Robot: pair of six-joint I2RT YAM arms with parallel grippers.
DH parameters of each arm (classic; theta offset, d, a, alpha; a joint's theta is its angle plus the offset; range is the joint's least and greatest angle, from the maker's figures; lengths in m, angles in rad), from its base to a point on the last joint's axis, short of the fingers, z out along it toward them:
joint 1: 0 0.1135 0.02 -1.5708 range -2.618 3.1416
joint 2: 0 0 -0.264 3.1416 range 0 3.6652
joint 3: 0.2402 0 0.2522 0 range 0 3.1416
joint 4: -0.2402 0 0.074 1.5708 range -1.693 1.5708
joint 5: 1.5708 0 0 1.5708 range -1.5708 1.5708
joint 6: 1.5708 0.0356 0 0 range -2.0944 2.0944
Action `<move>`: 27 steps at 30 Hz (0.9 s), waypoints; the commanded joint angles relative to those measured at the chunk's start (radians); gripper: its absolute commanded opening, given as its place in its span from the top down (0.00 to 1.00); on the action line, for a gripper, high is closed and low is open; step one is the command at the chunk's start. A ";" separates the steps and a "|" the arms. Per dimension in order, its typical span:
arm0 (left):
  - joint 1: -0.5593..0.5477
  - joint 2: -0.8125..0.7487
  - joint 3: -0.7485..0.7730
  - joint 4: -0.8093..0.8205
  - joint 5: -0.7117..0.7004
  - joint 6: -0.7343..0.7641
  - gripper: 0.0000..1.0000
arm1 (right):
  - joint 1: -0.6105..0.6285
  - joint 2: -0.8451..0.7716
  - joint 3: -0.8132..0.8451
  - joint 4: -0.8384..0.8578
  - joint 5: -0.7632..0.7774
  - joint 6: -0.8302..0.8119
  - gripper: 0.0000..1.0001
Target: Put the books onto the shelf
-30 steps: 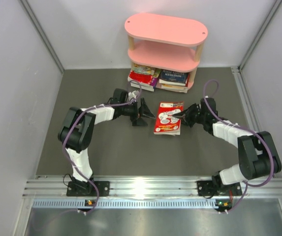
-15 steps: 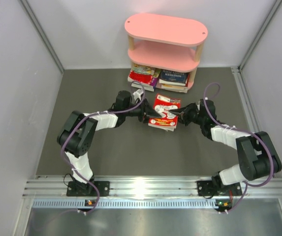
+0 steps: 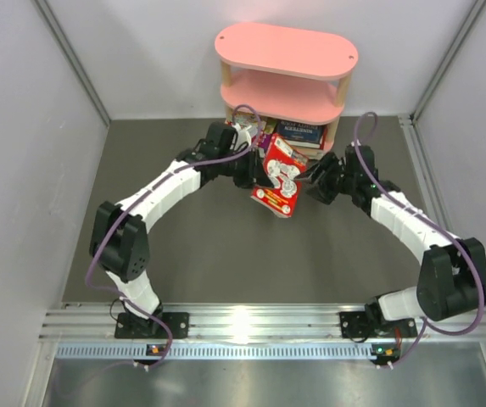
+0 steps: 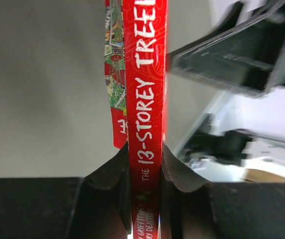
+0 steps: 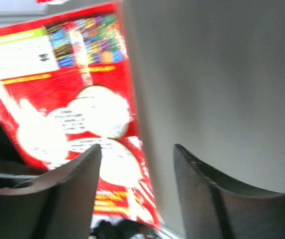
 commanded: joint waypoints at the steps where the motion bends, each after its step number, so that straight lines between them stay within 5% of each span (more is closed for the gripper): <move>1: -0.005 -0.079 0.091 -0.338 -0.174 0.300 1.00 | 0.001 -0.048 0.130 -0.311 0.065 -0.218 0.38; 5: -0.024 -0.096 0.093 -0.398 -0.236 0.353 1.00 | 0.012 -0.021 0.253 -0.363 0.032 -0.222 0.32; 16: -0.120 -0.099 0.103 -0.352 -0.222 0.289 1.00 | 0.176 0.114 0.304 -0.083 -0.079 0.017 0.23; 27: -0.212 -0.124 0.183 -0.330 -0.231 0.235 1.00 | 0.288 0.280 0.336 -0.076 -0.114 0.040 0.24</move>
